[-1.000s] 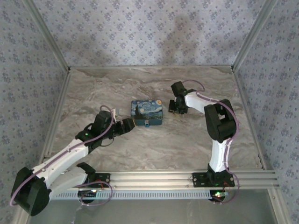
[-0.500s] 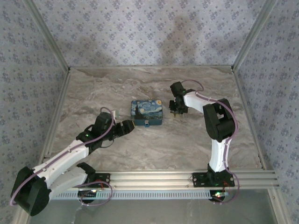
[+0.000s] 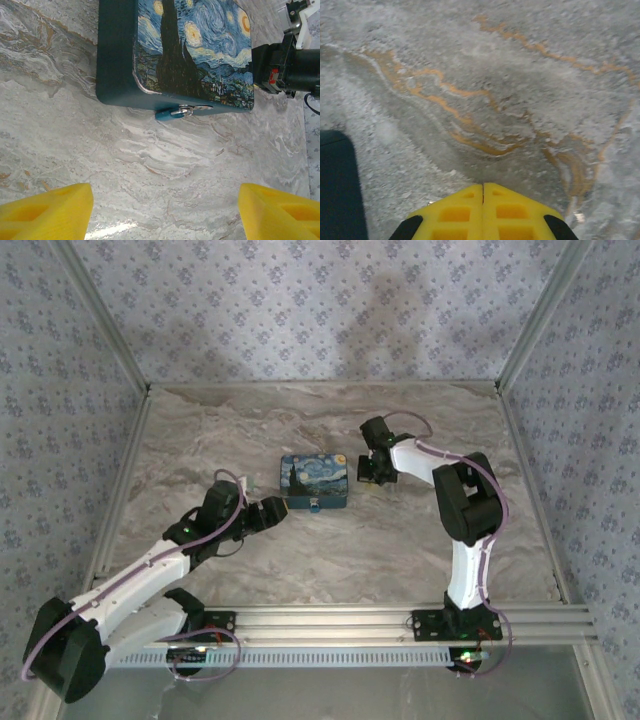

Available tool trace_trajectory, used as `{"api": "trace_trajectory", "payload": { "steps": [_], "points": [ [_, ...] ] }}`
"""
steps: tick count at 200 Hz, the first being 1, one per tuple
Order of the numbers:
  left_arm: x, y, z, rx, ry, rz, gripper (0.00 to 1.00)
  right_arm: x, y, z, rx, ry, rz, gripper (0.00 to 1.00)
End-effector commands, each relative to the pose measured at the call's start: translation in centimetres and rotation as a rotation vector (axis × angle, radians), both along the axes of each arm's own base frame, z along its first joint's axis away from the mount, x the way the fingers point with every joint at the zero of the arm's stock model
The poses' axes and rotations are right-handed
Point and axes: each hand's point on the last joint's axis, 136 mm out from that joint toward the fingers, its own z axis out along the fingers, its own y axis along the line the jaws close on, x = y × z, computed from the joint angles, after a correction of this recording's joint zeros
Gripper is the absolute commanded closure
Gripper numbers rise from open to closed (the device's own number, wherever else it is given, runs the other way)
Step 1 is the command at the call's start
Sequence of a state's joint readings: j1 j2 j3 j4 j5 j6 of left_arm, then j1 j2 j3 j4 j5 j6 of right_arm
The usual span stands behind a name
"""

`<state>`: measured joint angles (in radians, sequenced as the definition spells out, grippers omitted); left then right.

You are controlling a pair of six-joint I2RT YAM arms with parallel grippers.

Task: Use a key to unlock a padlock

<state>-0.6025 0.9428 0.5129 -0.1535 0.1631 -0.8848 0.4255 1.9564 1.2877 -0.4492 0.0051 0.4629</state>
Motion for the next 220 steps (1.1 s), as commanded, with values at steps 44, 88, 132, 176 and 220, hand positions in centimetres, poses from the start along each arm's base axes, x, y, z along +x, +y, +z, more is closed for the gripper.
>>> {"api": "trace_trajectory", "payload": {
  "steps": [44,88,132,176,220],
  "points": [
    [0.4,-0.1,1.6,-0.036,-0.052,0.018,0.24,-2.2,1.4,3.5,0.155,-0.062,-0.006,1.00],
    [0.7,-0.4,2.8,-0.051,-0.077,0.011,0.23,-2.6,0.4,7.9,0.183,-0.166,-0.013,1.00],
    [1.3,-2.5,6.9,-0.136,-0.166,-0.074,0.21,-4.1,1.2,14.7,0.311,-0.272,0.033,1.00],
    [1.0,-6.2,13.8,-0.281,-0.324,-0.280,0.16,-8.1,4.4,22.8,0.553,-0.319,0.195,1.00],
    [0.0,-9.2,19.5,-0.439,-0.449,-0.482,0.15,-13.0,7.5,28.2,0.793,-0.300,0.363,1.00]
  ]
}}
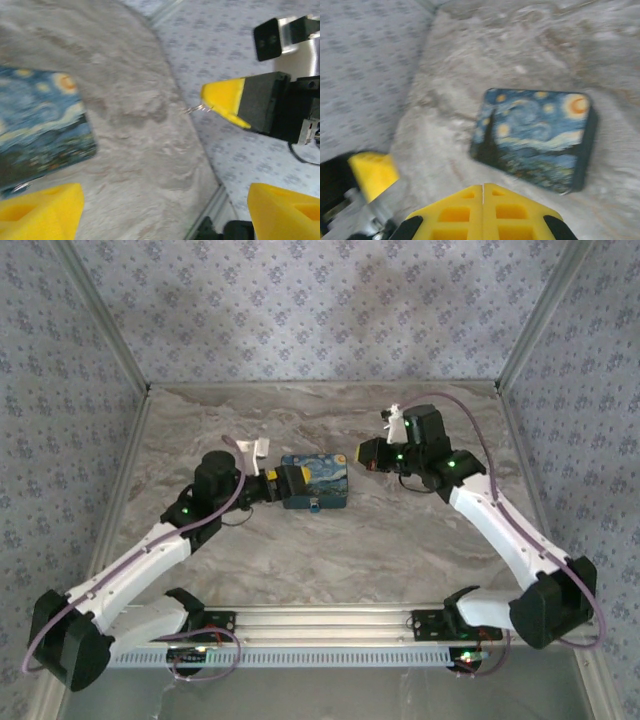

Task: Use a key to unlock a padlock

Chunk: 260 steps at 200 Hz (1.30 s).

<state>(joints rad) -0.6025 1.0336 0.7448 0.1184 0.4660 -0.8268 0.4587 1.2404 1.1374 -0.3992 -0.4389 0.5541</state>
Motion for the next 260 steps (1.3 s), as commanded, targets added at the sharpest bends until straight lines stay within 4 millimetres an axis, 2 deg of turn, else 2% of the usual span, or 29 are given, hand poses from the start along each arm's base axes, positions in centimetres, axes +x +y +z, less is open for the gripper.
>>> {"api": "trace_trajectory", "payload": {
  "steps": [1,24,42,78,102,144,170,200,260],
  "points": [
    [-1.6,-2.2,5.4,-0.123,-0.157,-0.183,0.15,-3.7,2.3,3.6,0.147,0.026,0.162,1.00],
    [-2.5,-3.4,7.4,-0.170,-0.210,-0.274,0.16,-5.7,3.7,5.5,0.232,0.045,0.243,1.00],
    [-3.4,-4.3,8.4,-0.191,-0.247,-0.332,0.11,-6.9,4.5,6.8,0.285,0.049,0.294,0.99],
    [-5.2,-5.9,9.5,-0.214,-0.290,-0.418,0.12,-7.7,5.3,7.8,0.347,0.067,0.325,0.99],
    [-5.4,-6.1,9.4,-0.215,-0.288,-0.424,0.19,-7.8,5.2,8.3,0.365,0.065,0.321,0.99],
    [-5.8,-6.0,9.3,-0.209,-0.291,-0.433,0.42,-7.8,5.2,8.5,0.373,0.071,0.316,0.98],
    [-5.8,-5.9,9.1,-0.198,-0.294,-0.427,0.51,-7.7,5.3,8.5,0.379,0.079,0.316,0.98],
    [-5.9,-5.9,8.8,-0.194,-0.291,-0.429,0.71,-7.6,5.2,8.5,0.379,0.081,0.311,0.98],
    [-5.9,-5.5,8.2,-0.165,-0.286,-0.409,0.84,-7.7,5.2,8.4,0.374,0.084,0.312,0.97]
  ]
}}
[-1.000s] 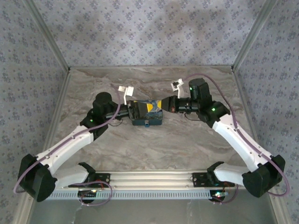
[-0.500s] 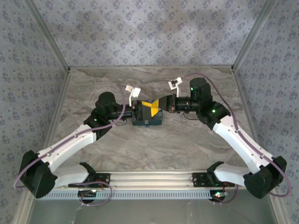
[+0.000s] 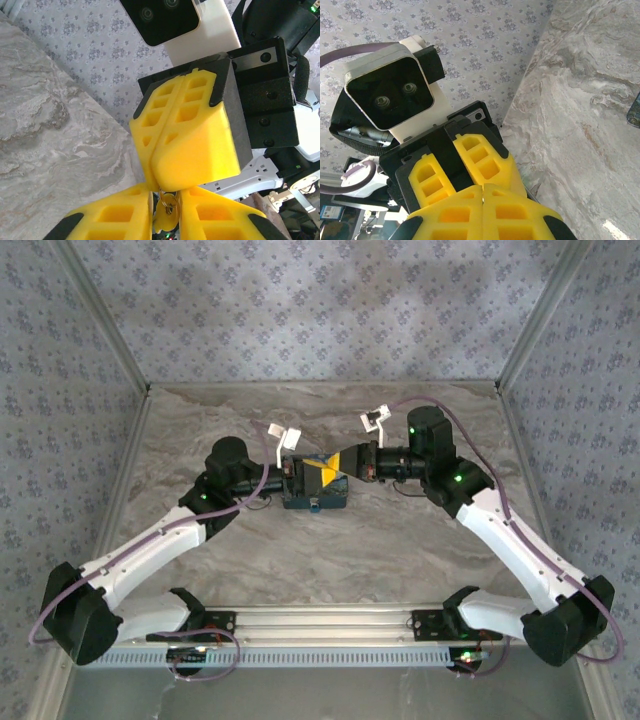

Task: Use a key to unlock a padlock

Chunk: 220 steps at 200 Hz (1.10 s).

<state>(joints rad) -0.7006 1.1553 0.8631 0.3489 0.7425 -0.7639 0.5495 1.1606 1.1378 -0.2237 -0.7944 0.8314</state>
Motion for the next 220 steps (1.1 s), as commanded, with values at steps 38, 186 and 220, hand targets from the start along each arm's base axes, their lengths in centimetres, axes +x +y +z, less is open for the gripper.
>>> {"api": "trace_trajectory", "payload": {
  "steps": [38,186,220],
  "points": [
    [-1.4,0.5,1.0,-0.016,-0.053,-0.019,0.88,-0.2,-0.2,0.8,0.018,-0.008,0.002,0.97],
    [-1.6,0.9,0.5,-0.006,-0.052,-0.004,0.96,-0.1,-0.4,1.5,0.044,-0.006,-0.006,0.97],
    [-1.7,1.1,0.1,0.008,-0.047,0.002,0.98,-0.1,-0.5,1.4,0.045,-0.007,-0.007,0.97]
  ]
}}
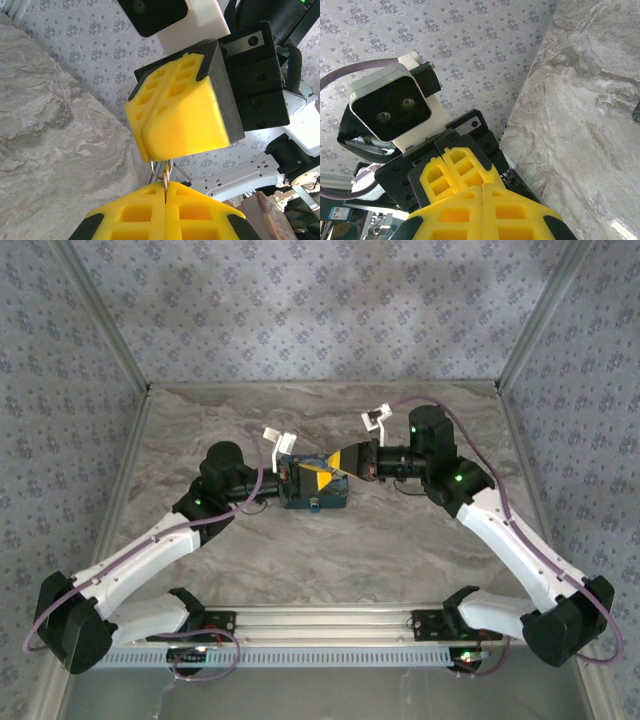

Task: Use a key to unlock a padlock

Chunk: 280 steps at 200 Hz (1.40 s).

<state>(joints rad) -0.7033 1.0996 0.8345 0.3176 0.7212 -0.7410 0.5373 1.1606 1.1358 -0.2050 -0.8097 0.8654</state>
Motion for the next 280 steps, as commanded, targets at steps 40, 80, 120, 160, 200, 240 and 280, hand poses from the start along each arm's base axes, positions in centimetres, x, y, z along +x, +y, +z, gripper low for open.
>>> {"api": "trace_trajectory", "payload": {
  "steps": [40,80,120,160,200,240,280],
  "points": [
    [-1.3,0.6,0.1,0.025,-0.030,-0.018,1.00,-0.4,-1.0,0.3,0.000,-0.045,-0.012,0.62],
    [-1.6,0.5,0.5,0.027,-0.035,-0.041,1.00,-1.4,-0.9,0.6,0.027,-0.073,0.038,0.53],
    [-1.8,0.2,1.1,0.013,-0.038,-0.067,1.00,-2.9,0.2,0.2,0.010,-0.094,0.122,0.57],
    [-2.2,0.2,1.5,0.001,-0.040,-0.085,1.00,-3.1,0.5,-0.8,-0.005,-0.081,0.139,0.50],
    [-2.3,0.2,1.5,0.006,-0.042,-0.089,1.00,-4.0,1.0,-0.7,0.004,-0.091,0.186,0.69],
    [-2.3,0.3,1.4,0.008,-0.044,-0.088,1.00,-4.5,1.1,-0.7,0.002,-0.099,0.217,0.90],
    [-2.3,0.6,1.5,0.017,-0.049,-0.072,1.00,-4.4,1.0,-0.6,-0.005,-0.112,0.202,1.00]
  ]
}}
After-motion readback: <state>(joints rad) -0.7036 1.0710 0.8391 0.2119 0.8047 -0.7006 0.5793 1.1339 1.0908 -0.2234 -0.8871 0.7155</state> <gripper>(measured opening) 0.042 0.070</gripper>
